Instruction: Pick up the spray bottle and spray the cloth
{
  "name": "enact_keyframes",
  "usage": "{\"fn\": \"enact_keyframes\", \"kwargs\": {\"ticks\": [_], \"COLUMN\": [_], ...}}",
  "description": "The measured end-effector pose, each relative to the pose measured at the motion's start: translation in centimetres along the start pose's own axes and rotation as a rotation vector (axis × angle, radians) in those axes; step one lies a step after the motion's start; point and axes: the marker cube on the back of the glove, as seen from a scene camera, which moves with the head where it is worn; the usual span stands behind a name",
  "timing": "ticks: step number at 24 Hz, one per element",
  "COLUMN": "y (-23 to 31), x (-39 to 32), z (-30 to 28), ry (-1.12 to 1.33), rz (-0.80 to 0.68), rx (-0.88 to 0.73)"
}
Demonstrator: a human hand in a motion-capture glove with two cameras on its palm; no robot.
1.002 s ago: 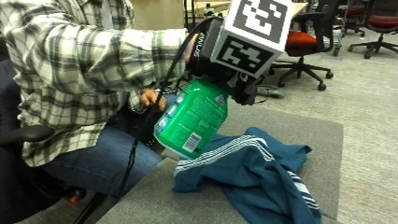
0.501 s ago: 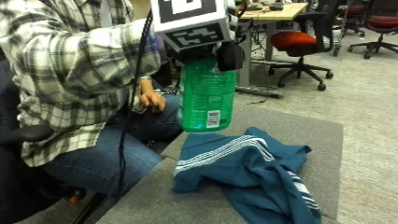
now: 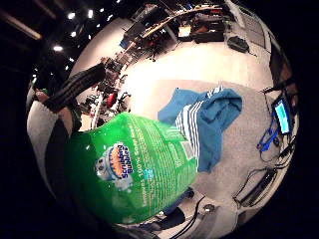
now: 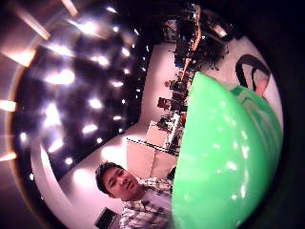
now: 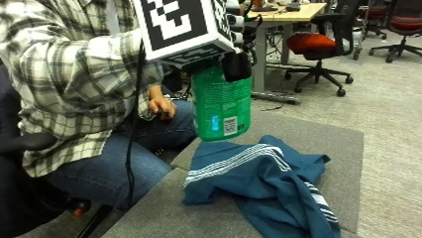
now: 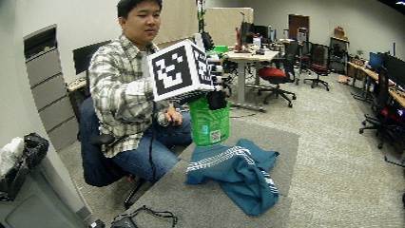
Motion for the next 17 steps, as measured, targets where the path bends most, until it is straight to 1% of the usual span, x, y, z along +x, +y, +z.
{"fn": "enact_keyframes", "kwargs": {"ticks": [11, 17], "y": [0.2, 0.7], "x": [0.5, 0.3], "z": [0.4, 4.0], "ry": [0.022, 0.077], "rz": [0.011, 0.0], "rx": [-0.024, -0.14]}}
